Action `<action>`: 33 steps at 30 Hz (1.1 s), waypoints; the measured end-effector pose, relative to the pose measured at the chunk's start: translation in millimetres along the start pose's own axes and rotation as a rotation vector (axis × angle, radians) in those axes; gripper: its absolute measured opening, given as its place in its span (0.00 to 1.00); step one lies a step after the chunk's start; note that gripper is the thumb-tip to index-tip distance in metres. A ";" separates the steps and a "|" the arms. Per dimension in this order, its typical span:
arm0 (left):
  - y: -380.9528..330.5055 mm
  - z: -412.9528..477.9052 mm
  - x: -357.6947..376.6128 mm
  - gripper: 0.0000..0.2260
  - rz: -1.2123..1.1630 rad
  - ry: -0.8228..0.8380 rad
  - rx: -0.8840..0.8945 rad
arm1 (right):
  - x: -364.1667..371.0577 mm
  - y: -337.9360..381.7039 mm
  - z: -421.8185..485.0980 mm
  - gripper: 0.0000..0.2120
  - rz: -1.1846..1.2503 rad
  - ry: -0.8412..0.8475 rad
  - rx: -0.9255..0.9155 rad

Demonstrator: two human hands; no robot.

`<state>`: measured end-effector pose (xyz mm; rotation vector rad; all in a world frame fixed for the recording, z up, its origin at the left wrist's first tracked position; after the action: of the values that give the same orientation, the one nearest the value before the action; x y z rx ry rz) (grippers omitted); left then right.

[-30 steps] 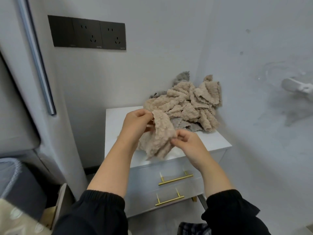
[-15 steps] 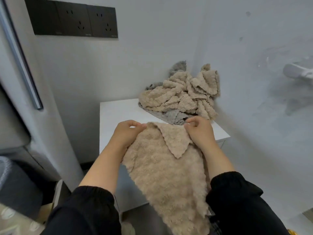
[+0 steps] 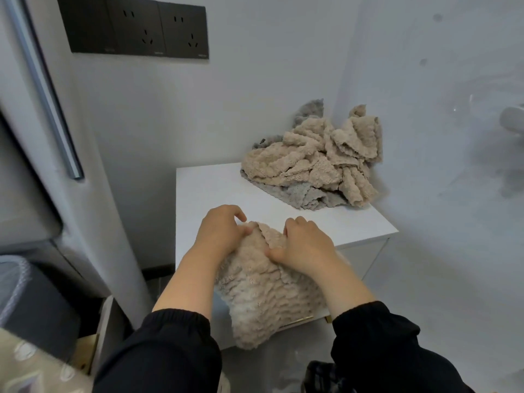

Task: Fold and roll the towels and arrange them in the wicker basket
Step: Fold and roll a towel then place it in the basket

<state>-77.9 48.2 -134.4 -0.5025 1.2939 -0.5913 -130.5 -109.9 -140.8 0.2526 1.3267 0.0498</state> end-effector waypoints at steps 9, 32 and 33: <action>23.7 -6.1 -7.3 0.13 0.292 0.221 -0.023 | -13.5 -18.0 9.1 0.09 0.037 -0.097 0.153; 14.6 2.3 -40.5 0.10 0.059 -0.549 -0.015 | -61.6 -118.2 9.7 0.14 0.484 -0.474 0.509; 14.3 2.0 -41.6 0.09 0.004 -0.562 -0.018 | -57.1 -120.1 10.3 0.17 0.568 -0.455 0.538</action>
<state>-81.1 86.4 -112.7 -0.6266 0.7660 -0.3946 -147.5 -238.4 -109.5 1.0330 0.7605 0.1061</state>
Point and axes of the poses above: each hand's wrist, its own z-axis towards the middle knuckle, its own x-axis out of the palm, y = z × x, the point moved 7 cm from there along z, towards the middle knuckle, and after that the axes turned 14 degrees about -y, right-handed, at the moved point
